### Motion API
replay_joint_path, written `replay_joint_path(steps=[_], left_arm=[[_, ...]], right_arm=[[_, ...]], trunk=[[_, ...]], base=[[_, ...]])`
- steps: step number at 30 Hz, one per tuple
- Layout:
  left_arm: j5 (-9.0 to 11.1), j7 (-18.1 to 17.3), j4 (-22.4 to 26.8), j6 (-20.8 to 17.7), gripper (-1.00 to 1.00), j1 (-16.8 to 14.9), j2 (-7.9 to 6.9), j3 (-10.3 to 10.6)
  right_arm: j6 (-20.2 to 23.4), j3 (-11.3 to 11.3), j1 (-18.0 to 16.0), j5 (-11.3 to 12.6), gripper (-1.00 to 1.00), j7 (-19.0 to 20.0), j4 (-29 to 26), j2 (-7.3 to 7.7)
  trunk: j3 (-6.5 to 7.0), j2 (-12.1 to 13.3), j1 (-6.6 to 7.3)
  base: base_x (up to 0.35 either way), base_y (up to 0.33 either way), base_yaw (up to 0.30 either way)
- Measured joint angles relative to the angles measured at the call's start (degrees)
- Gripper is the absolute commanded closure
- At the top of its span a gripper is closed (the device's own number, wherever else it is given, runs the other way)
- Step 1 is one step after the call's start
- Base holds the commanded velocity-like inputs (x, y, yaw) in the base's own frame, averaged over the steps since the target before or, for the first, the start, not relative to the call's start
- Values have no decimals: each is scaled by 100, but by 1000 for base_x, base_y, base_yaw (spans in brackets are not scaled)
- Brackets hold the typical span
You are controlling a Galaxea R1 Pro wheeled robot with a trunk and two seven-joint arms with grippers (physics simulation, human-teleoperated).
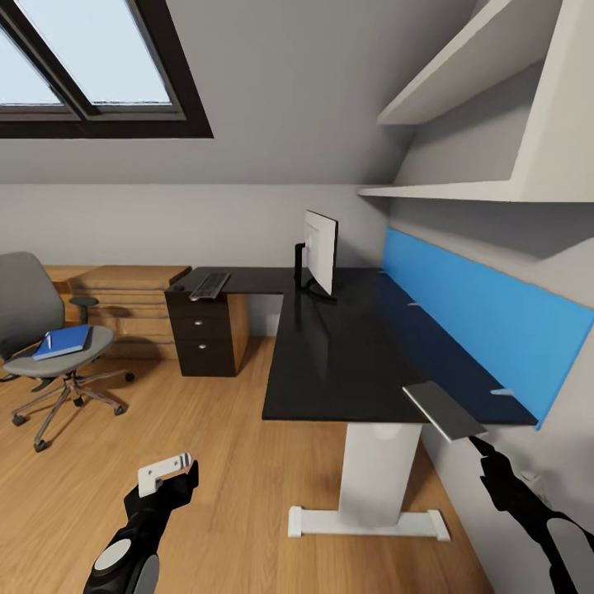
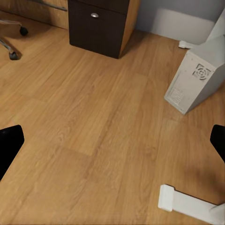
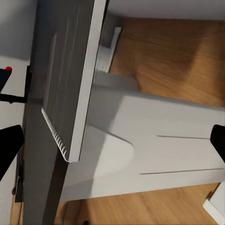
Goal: In the bedroom, organize the workspace by keeping the computer under the desk, ensuring the monitor is on the desk, placing the keyboard on the desk next to the monitor, placing the mouse on the desk next to the keyboard, moving the folder from the swivel chair onto the desk next to the mouse, stacking the notebook on top of the folder with the pen on top of the notebook, and positioning the swivel chair next to the desk.
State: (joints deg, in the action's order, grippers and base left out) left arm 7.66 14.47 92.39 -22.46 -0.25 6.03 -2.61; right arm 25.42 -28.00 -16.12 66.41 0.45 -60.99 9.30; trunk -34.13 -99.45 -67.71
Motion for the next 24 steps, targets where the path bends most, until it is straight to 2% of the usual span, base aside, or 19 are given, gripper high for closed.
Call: replay_joint_path(steps=[2,14,24], left_arm=[[0,0,-2,0,-100,-1,0,3],[-7,-22,-39,-21,-100,-5,-27,105],[-14,-43,-117,-18,-100,-2,-34,112]], right_arm=[[0,0,0,1,-100,-1,0,-12],[8,25,-1,4,-100,9,-1,-97],[8,29,0,4,-100,11,-16,-111]], trunk=[[-36,-80,-44],[-36,-82,-45],[-36,-82,-44]], base=[[0,0,0],[2,0,0],[118,5,0]])
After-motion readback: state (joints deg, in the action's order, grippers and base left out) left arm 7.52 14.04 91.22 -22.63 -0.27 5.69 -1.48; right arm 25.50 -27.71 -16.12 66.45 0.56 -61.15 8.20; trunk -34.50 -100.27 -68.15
